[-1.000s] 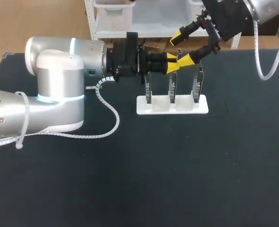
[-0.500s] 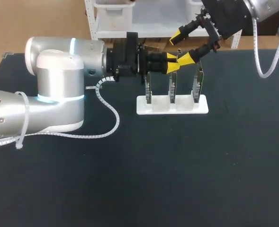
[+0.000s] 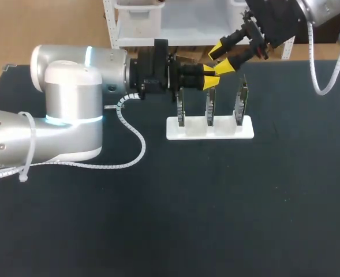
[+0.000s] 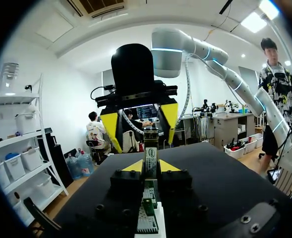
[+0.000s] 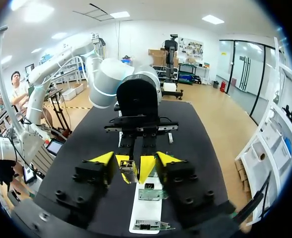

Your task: Pick up the optical module with the left hand, and insert it into the network port with the right hand.

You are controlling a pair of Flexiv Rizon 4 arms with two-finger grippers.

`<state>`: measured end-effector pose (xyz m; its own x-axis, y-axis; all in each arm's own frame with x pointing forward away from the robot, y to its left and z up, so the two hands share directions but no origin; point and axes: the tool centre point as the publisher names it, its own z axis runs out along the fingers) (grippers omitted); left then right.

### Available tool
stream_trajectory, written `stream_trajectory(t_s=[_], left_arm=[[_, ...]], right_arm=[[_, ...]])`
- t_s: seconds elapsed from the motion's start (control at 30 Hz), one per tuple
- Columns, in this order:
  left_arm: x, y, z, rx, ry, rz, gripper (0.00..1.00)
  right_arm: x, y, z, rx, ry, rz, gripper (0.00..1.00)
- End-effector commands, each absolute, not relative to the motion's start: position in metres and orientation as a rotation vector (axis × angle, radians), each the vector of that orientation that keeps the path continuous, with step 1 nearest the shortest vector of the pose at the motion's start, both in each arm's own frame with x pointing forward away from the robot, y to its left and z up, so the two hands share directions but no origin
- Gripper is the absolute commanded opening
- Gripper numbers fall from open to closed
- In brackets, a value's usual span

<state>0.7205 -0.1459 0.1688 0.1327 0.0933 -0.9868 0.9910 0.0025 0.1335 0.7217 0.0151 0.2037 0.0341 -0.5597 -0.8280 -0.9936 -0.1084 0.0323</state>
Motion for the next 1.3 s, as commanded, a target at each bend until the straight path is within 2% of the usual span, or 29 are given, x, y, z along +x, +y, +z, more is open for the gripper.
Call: stream_trajectory(t_s=[0.03,0.4,0.43,0.47,0.5,1.3], left_arm=[[0.7180,-0.1458,0.1676,1.323,1.179,-1.050,0.00],[0.7180,-0.1458,0.1676,1.323,1.179,-1.050,0.00],[0.7180,-0.1458,0.1676,1.323,1.179,-1.050,0.23],[0.7180,-0.1458,0.1676,1.323,1.179,-1.050,0.95],[0.7180,-0.1458,0.1676,1.323,1.179,-1.050,1.00],[0.7272,-0.1396,0.1743,1.406,1.258,-1.031,1.00]], right_arm=[[0.7226,0.0152,0.2035,-1.730,1.578,0.953,0.00],[0.7226,0.0152,0.2035,-1.730,1.578,0.953,0.00],[0.7226,0.0152,0.2035,-1.730,1.578,0.953,0.00],[0.7226,0.0152,0.2035,-1.730,1.578,0.953,0.00],[0.7226,0.0152,0.2035,-1.730,1.578,0.953,0.00],[0.7226,0.0152,0.2035,-1.730,1.578,0.953,0.00]])
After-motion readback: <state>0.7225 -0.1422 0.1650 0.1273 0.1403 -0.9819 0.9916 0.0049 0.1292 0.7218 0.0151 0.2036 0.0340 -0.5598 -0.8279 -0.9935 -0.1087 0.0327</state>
